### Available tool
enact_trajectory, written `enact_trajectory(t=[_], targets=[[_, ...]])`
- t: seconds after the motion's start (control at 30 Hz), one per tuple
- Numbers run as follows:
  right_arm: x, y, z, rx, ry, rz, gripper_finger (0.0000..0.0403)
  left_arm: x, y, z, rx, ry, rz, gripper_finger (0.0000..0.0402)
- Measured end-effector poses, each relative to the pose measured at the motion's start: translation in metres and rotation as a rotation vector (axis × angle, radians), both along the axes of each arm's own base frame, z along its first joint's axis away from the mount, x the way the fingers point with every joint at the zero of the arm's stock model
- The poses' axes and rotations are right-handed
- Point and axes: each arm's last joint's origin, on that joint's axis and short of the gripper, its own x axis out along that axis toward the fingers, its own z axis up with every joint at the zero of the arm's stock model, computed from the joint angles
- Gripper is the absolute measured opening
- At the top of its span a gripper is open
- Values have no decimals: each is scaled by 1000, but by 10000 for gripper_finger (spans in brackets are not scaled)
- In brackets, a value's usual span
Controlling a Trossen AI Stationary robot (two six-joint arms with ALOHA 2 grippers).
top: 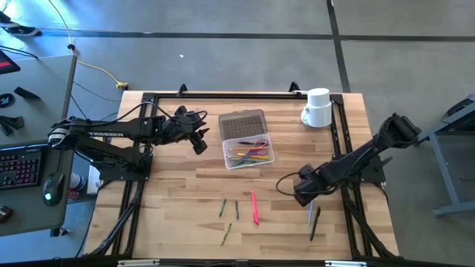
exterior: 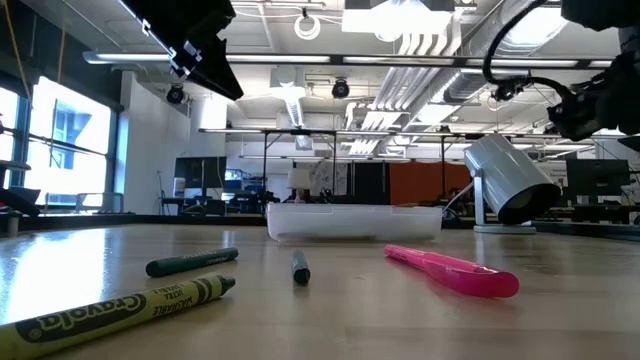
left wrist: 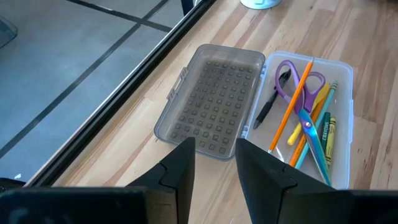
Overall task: Pick & place school supplies into a supply box
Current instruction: Put the blue pencil into the gray supply box
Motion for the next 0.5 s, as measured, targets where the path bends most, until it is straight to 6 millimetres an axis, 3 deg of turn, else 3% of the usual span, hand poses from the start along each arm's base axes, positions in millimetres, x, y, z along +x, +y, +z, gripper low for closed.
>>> enact_trajectory(t=[0.5], targets=[[-5, -3, -3, -91, 52, -152, 124, 0, 0, 0, 0, 0, -1, 150]])
